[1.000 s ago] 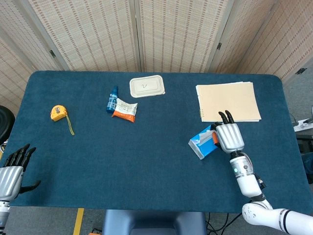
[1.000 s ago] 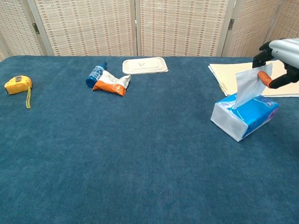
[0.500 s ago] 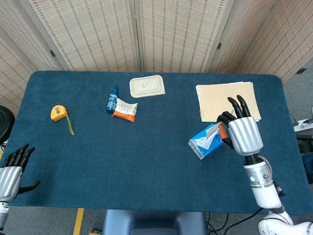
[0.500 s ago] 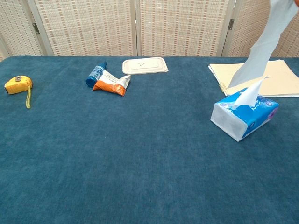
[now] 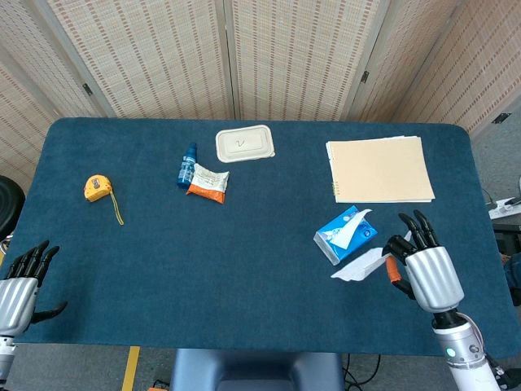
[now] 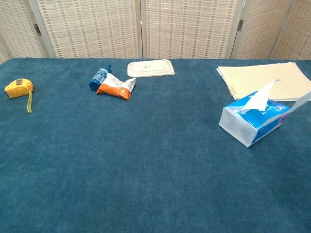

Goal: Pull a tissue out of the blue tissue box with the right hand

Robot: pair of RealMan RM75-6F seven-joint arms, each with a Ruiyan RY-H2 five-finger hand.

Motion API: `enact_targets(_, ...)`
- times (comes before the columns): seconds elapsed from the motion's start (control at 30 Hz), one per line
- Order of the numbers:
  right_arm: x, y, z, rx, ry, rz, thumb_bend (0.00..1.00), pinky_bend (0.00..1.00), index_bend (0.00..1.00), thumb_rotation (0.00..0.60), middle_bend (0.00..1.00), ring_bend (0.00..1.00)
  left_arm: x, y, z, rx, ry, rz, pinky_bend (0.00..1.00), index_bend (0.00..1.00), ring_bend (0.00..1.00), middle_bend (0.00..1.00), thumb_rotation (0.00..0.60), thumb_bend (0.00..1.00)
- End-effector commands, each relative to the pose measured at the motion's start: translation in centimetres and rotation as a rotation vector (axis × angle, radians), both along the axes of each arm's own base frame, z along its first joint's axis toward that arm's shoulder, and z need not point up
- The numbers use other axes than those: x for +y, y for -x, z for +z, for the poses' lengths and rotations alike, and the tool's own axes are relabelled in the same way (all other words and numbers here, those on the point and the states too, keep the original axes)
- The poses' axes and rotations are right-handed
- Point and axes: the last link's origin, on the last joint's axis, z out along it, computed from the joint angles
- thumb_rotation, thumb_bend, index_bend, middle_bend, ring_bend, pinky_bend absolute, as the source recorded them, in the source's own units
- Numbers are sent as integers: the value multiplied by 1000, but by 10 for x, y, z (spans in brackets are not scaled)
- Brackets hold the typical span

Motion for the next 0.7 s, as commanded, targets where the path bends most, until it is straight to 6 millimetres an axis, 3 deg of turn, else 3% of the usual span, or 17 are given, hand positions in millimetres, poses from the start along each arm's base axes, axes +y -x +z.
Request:
enact_targets(0.03, 13, 18, -8, -7, -40, -40, 381, 0, 402, 600, 228, 14, 0, 0, 0, 0, -4, 1, 146, 0, 0, 0, 600, 234)
enact_targets(0.07, 15, 21, -8, -8, -45, -46, 320, 0, 261, 600, 145, 1, 0, 0, 0, 1, -5, 2, 147, 0, 0, 0, 600, 234)
enact_targets(0.13, 18, 30, -9, -3, -52, -63, 224, 0, 81, 600, 44, 0, 0, 1, 0, 4, -3, 3, 147, 0, 0, 0, 600, 233)
enact_targets(0.2, 21, 35, -9, 7, -62, -78, 149, 0, 12, 600, 6, 0, 0, 1, -1, 9, 1, 4, 147, 0, 0, 0, 600, 233)
enact_targets(0.37, 24, 41, -4, 20, -42, -79, 47, 0, 0, 600, 0, 0, 0, -1, -3, 18, 4, -2, 147, 0, 0, 0, 600, 234)
enact_targets(0.7, 30, 42, 0, 28, -35, -85, 44, 0, 0, 600, 0, 0, 0, -3, -5, 20, 10, -14, 147, 0, 0, 0, 600, 233)
